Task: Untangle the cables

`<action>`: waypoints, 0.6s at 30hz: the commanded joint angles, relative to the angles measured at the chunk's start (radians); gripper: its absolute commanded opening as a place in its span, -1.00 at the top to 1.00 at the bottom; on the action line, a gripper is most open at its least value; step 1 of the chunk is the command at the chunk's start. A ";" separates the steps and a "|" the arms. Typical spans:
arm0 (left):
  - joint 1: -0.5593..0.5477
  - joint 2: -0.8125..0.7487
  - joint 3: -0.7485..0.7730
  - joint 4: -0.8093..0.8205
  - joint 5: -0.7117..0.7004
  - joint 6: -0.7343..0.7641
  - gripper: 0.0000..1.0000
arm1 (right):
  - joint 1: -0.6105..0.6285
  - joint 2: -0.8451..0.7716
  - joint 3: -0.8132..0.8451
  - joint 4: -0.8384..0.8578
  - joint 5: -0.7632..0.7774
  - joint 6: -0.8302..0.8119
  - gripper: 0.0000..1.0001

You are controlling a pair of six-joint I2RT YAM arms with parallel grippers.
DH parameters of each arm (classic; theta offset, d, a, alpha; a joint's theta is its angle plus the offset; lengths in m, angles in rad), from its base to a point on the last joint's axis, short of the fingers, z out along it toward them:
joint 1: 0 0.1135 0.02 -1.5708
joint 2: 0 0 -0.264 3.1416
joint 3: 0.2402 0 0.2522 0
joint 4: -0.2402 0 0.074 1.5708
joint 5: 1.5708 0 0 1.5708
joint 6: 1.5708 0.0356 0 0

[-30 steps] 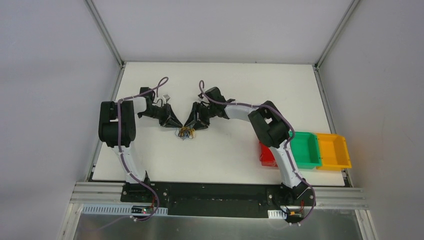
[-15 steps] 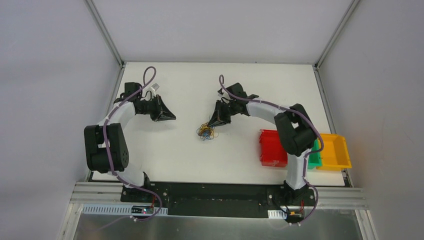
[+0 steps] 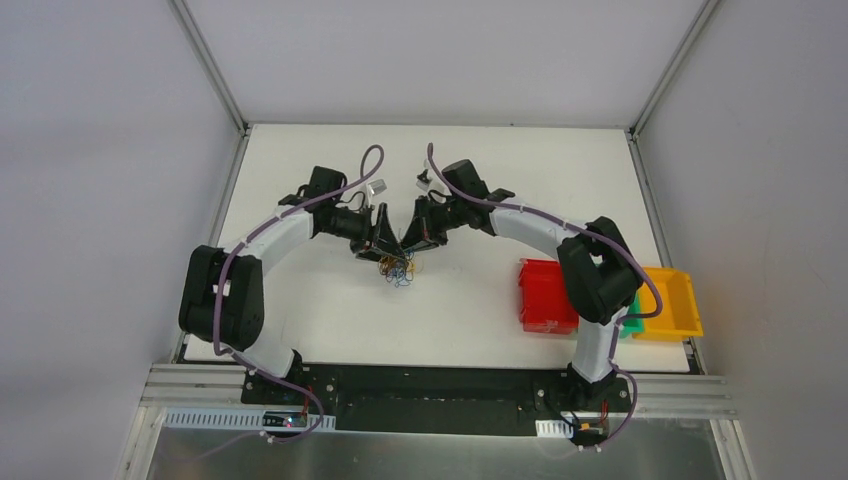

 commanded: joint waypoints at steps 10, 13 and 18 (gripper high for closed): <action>0.073 -0.047 -0.074 0.040 0.065 -0.010 1.00 | -0.085 -0.058 -0.026 0.026 0.034 0.028 1.00; 0.179 -0.088 -0.078 -0.104 0.023 0.096 1.00 | -0.159 -0.103 -0.032 -0.057 0.156 -0.048 1.00; 0.342 -0.133 -0.037 -0.340 -0.117 0.278 1.00 | -0.328 -0.165 -0.037 -0.102 0.241 -0.066 1.00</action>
